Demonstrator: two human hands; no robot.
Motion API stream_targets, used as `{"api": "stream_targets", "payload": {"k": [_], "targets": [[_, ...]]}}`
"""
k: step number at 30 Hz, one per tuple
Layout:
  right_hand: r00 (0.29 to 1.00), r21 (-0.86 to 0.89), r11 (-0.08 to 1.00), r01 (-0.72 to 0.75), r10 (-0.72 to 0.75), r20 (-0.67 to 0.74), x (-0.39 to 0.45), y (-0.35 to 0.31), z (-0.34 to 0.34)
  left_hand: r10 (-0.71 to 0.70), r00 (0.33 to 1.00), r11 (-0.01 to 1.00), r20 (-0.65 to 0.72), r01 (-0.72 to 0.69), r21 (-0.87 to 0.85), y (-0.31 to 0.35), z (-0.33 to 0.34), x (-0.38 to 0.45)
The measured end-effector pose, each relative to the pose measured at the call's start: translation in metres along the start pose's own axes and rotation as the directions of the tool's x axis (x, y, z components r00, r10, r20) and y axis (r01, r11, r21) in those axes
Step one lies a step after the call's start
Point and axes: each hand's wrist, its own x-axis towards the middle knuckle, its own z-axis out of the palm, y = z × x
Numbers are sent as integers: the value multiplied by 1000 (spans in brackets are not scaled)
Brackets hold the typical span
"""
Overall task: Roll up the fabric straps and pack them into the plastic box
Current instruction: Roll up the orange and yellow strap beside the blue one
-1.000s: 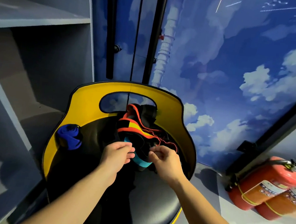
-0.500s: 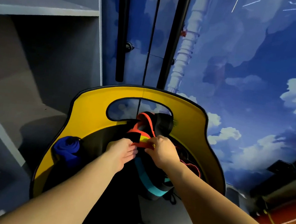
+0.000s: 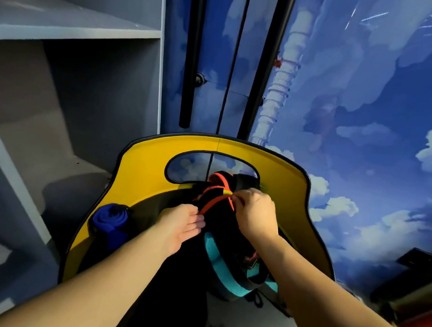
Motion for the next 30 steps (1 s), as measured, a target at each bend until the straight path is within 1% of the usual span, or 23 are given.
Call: {"api": "stream_targets", "payload": {"k": [5,9,13,15,17,18,20,22,25,27,30], "targets": [[987,79,997,-20,32,-157,9,-12,-50,12,998,999,63,-9,-49,13,5,-21],[967,99,995,3,22,-253,15,-24,-82,-52,993,997,103,58,-57,15,13,-45],[957,178,984,-8,59,-284,19,-35,-108,-165,979,985,122,169,-20,2,14,-61],[955,211,977,-1,63,-289,17,-40,-120,-178,977,984,114,178,13,-5,13,-61],[949,256,967,3,78,-305,14,-45,-133,-129,989,991,77,125,44,-9,13,-58],[946,289,957,8,87,-313,12,-47,-141,-79,995,995,57,76,63,-9,14,-57],[945,361,932,9,110,-308,13,-49,-154,73,997,989,33,-77,125,-7,17,-55],[950,436,900,-13,147,-276,16,-50,-165,202,978,959,56,-209,193,-1,21,-53],[959,520,851,-73,202,-196,24,-44,-167,301,945,931,126,-320,177,10,28,-54],[959,615,781,-113,247,-137,29,-40,-165,354,924,902,141,-378,209,17,31,-59],[948,758,632,-160,314,-61,33,-35,-162,381,912,819,152,-410,401,23,27,-62]]}}
